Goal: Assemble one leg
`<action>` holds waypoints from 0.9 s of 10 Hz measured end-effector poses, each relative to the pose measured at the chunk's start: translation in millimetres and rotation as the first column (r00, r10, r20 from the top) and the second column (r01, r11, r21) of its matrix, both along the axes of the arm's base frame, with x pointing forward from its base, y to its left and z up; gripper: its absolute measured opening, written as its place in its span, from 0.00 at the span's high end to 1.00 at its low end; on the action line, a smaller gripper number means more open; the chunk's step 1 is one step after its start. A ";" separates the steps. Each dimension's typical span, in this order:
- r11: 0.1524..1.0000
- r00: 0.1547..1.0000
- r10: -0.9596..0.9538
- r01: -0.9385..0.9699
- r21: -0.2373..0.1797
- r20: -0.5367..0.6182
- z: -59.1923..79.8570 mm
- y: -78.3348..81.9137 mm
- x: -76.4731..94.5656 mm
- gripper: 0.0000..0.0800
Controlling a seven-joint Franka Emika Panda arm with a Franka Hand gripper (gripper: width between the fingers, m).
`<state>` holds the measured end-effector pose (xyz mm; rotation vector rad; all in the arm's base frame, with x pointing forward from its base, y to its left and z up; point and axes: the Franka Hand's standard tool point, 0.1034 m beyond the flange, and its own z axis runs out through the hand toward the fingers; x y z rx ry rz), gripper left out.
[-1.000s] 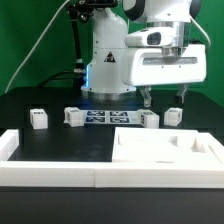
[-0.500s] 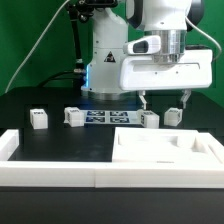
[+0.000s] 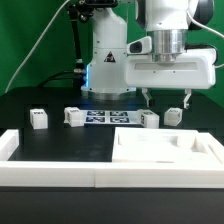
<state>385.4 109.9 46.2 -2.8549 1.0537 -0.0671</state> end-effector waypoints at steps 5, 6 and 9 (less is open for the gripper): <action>0.999 0.998 0.054 -0.054 0.004 -0.018 -0.8 4.7 -2.0 0.19; 0.994 0.991 0.104 -0.102 0.030 -0.081 -3.7 -0.4 -6.3 0.19; 0.976 0.953 0.188 -0.153 0.157 -0.239 -5.2 -4.4 -7.4 0.19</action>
Offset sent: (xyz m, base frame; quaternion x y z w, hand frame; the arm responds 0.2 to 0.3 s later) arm 0.0000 0.0000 0.0000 0.0000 0.0000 0.0000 1.0000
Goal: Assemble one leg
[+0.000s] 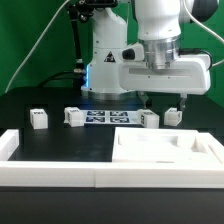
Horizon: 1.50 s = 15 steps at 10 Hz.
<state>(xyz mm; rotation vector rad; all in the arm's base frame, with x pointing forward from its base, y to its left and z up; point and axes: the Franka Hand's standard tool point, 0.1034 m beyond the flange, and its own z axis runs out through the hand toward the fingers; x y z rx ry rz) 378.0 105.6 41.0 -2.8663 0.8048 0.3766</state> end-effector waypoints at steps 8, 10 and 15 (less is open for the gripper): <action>0.962 0.841 0.095 0.060 0.266 -0.532 0.0 12.7 -9.3 0.19; 0.949 0.788 0.114 0.094 0.301 -0.605 -6.4 8.0 -5.2 0.19; 0.958 0.792 0.128 0.057 0.281 -0.597 -16.6 23.6 -21.5 0.19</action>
Offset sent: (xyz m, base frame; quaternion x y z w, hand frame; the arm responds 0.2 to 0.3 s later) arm -0.0028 0.0199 0.0030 -0.0091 -0.1534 0.0244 0.9878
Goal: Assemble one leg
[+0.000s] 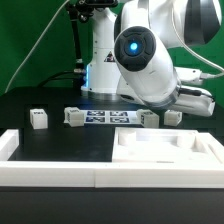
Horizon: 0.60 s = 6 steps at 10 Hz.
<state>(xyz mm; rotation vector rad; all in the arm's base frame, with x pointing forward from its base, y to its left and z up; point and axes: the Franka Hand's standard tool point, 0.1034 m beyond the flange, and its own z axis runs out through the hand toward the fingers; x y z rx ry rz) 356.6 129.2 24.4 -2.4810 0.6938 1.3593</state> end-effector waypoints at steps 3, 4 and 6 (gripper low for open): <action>1.000 1.000 0.013 -0.012 -0.018 0.012 -13.2 5.2 -17.8 0.19; 1.000 1.000 0.012 -0.011 -0.024 0.011 -15.9 4.4 -22.0 0.19; 0.999 1.000 0.013 -0.012 -0.033 0.014 -18.3 5.2 -24.2 0.19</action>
Offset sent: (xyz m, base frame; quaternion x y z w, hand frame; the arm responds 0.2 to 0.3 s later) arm -0.0158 0.0007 -0.0143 0.0016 0.0192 -0.0024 0.9998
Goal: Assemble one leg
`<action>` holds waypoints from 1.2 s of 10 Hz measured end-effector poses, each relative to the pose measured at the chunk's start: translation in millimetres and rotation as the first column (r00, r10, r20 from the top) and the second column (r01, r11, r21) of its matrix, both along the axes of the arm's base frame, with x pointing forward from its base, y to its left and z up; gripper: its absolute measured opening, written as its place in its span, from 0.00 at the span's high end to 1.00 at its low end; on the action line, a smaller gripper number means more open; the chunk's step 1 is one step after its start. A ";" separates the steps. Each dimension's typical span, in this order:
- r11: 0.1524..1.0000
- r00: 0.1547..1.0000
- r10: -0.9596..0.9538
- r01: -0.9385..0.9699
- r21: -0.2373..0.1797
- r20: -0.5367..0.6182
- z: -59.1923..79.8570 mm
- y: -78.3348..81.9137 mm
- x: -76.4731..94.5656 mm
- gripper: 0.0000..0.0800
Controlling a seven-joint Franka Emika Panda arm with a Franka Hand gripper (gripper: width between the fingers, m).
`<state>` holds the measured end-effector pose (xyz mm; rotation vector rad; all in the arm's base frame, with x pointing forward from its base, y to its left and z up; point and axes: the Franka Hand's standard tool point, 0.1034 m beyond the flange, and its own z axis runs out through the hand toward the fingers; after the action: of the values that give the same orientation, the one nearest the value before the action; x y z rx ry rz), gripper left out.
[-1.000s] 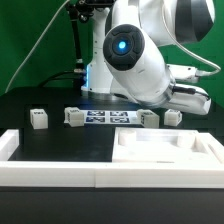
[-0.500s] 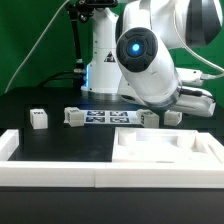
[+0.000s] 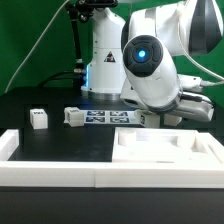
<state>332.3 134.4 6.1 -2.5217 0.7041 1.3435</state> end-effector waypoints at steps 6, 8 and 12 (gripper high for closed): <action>1.000 1.000 -0.001 0.001 0.000 0.000 0.0 -0.6 0.2 0.64; 1.000 1.000 -0.001 0.001 0.000 0.000 0.0 -0.6 0.2 0.64; 1.000 1.000 -0.014 0.014 0.021 -0.006 29.4 -8.9 13.3 0.64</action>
Offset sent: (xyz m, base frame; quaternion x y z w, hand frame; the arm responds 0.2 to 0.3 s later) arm 0.0000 0.0000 0.0000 0.0000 0.0000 0.0000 1.0000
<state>345.6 125.6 35.6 -2.4927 0.7039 1.3475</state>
